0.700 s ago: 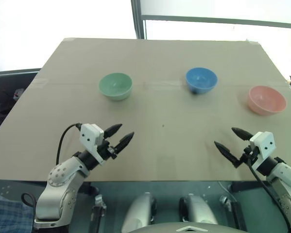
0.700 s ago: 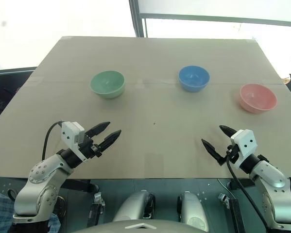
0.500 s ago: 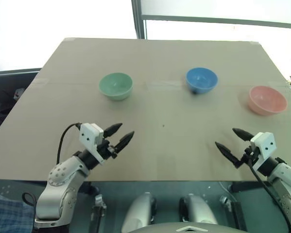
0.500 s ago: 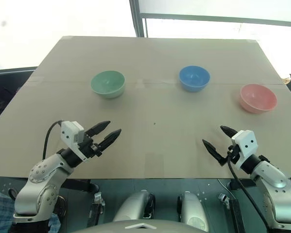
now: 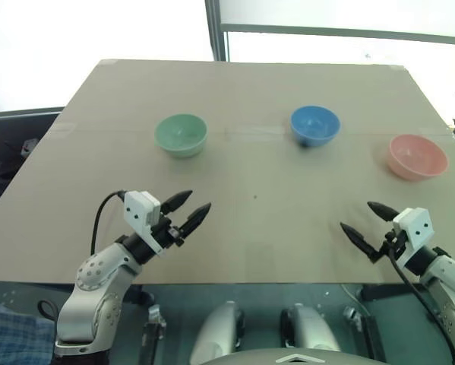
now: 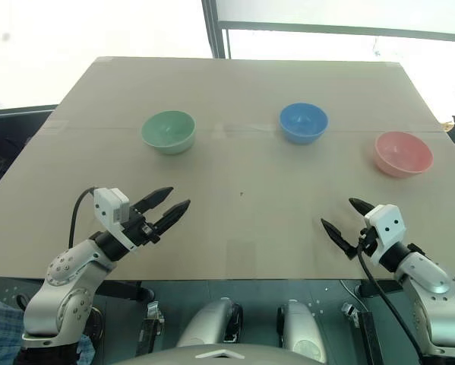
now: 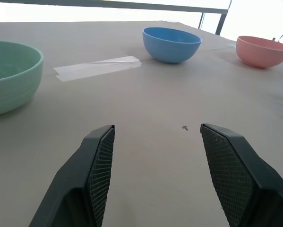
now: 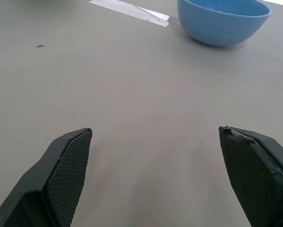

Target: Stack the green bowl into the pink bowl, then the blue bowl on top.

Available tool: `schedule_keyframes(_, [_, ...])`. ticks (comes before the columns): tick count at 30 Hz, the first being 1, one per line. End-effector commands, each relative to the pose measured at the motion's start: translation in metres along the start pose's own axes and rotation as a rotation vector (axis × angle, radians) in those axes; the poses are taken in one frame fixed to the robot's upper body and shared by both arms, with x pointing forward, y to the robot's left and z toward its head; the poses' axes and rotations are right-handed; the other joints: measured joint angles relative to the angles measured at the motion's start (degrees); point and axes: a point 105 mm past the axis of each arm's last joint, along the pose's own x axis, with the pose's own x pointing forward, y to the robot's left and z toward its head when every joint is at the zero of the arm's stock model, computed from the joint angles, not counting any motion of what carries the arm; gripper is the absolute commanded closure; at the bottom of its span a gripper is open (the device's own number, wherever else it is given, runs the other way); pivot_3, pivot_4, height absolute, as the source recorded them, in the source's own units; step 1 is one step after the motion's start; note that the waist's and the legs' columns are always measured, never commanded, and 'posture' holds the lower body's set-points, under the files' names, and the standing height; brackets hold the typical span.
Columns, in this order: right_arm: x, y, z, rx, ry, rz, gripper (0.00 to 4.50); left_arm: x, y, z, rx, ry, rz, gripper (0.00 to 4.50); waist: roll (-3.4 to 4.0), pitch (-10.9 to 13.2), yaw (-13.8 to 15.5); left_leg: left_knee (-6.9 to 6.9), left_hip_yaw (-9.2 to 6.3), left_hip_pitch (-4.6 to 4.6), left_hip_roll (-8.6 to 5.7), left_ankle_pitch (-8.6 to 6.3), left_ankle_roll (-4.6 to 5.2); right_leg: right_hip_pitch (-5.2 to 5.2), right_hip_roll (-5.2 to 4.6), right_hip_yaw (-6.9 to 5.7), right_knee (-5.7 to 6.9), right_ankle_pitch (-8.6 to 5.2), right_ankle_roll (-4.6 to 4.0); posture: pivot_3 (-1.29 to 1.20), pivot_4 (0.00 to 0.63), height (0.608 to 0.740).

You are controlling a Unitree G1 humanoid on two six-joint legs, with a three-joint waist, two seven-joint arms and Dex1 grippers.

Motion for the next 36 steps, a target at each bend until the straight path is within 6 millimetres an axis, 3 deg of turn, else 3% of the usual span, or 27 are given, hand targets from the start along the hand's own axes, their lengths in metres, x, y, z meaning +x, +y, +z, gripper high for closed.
schedule_keyframes(1, [0.000, -0.004, 0.009, -0.039, -0.024, -0.010, 0.00, 0.001, -0.004, 0.012, 0.032, -0.041, -0.028, 1.44, 0.00, 0.0, 0.0, 0.00, 0.00, 0.00, 0.00, 0.00, 0.00, 0.00, 0.00, 0.00, 0.00, 0.00, 0.00, 0.00, 0.150, 0.740])
schedule_keyframes(7, [0.001, -0.008, 0.011, -0.049, -0.020, -0.042, 0.00, 0.006, -0.006, 0.016, 0.034, -0.057, -0.060, 1.44, 0.00, 0.0, 0.0, 0.01, 0.00, 0.00, 0.00, 0.00, 0.00, 0.00, 0.00, 0.00, 0.00, 0.00, 0.00, 0.00, 0.150, 0.740])
schedule_keyframes(10, [0.002, -0.019, 0.011, -0.108, 0.029, -0.087, 0.00, 0.009, -0.016, 0.024, 0.013, -0.094, -0.138, 1.44, 0.01, 0.0, 0.0, 0.03, 0.00, 0.00, 0.00, 0.00, 0.00, 0.00, 0.01, 0.00, 0.01, 0.00, 0.01, 0.00, 0.150, 0.740])
schedule_keyframes(14, [0.006, -0.051, 0.020, -0.170, 0.087, -0.139, 0.00, 0.011, -0.036, 0.044, -0.059, -0.172, -0.318, 1.44, 0.01, 0.0, -0.1, 0.16, 0.01, -0.03, -0.01, 0.01, -0.01, 0.01, 0.01, 0.00, 0.04, 0.00, -0.01, 0.00, 0.150, 0.740])
schedule_keyframes(23, [0.023, -0.127, 0.038, -0.327, 0.254, -0.249, 0.00, 0.024, -0.054, 0.070, -0.022, -0.216, -0.497, 1.44, 0.03, 0.0, -0.1, 0.20, 0.02, 0.00, 0.00, 0.13, -0.17, 0.14, 0.14, -0.02, 0.04, 0.07, 0.13, 0.00, 0.150, 0.740])
schedule_keyframes(27, [0.029, -0.157, 0.026, -0.309, 0.381, -0.299, 0.00, 0.029, -0.056, 0.079, 0.002, -0.230, -0.527, 1.44, 0.03, 0.0, -0.1, 0.20, 0.06, -0.04, -0.01, 0.15, -0.18, 0.11, 0.16, 0.00, 0.02, 0.09, 0.15, 0.00, 0.150, 0.740])
schedule_keyframes(33, [0.036, -0.177, 0.010, -0.292, 0.542, -0.265, 0.00, 0.033, -0.060, 0.082, 0.016, -0.239, -0.545, 1.44, 0.02, 0.0, -0.2, 0.20, 0.10, -0.03, -0.02, 0.16, -0.18, 0.13, 0.17, 0.02, 0.02, 0.10, 0.16, 0.00, 0.150, 0.740])
schedule_keyframes(36, [0.041, -0.179, 0.012, -0.304, 0.570, -0.222, 0.86, 0.032, -0.061, 0.083, 0.023, -0.244, -0.538, 1.30, 0.02, 0.0, -0.2, 0.20, 0.11, -0.04, -0.01, 0.16, -0.18, 0.12, 0.17, 0.03, 0.01, 0.10, 0.17, 0.00, 0.150, 0.740])
